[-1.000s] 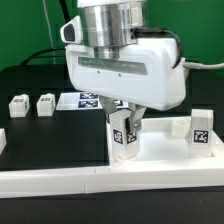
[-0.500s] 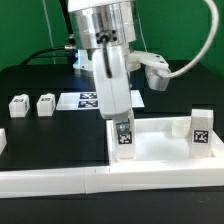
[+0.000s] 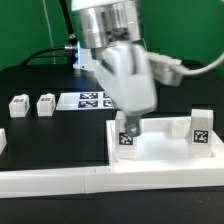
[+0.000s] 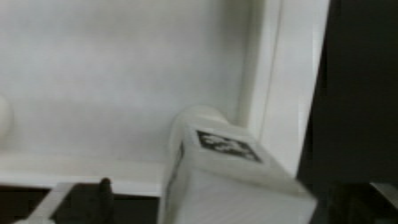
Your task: Assemble square table
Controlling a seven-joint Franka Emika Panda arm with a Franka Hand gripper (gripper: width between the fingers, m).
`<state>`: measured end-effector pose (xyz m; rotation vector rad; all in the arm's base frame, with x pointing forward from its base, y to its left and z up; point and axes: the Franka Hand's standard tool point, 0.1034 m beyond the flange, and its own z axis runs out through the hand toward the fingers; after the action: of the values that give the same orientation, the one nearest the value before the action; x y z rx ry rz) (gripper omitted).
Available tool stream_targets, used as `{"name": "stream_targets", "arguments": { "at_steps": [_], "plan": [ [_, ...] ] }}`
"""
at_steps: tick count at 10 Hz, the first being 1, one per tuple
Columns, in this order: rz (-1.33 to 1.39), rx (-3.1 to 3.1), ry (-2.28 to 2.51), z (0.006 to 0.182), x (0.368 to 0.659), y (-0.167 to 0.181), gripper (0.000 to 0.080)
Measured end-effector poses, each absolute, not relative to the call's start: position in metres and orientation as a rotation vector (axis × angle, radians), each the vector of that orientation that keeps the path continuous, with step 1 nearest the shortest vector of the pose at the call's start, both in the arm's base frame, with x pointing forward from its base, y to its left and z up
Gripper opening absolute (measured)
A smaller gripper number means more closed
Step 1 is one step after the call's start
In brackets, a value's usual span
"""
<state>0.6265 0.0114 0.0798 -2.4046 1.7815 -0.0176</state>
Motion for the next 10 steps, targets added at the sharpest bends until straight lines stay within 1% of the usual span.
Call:
{"name": "stream_targets", "arguments": {
  "at_steps": [1, 2, 5, 6, 7, 9, 10],
  "plan": [
    [-0.047, -2.592, 1.515, 0.0824, 0.6264, 0.0145, 0.0640],
    [-0.050, -2.609, 1.483, 0.0818, 0.6265, 0.0134, 0.0640],
    [-0.081, -2.791, 1.144, 0.0810, 0.6266, 0.0115, 0.0649],
    [-0.107, -2.925, 0.832, 0.0786, 0.6277, 0.0096, 0.0649],
    [-0.113, -2.970, 0.677, 0.0761, 0.6275, 0.0081, 0.0649],
    [-0.120, -2.974, 0.662, 0.0757, 0.6276, 0.0080, 0.0637],
    [-0.119, -2.970, 0.678, 0.0754, 0.6275, 0.0079, 0.0475]
  ]
}}
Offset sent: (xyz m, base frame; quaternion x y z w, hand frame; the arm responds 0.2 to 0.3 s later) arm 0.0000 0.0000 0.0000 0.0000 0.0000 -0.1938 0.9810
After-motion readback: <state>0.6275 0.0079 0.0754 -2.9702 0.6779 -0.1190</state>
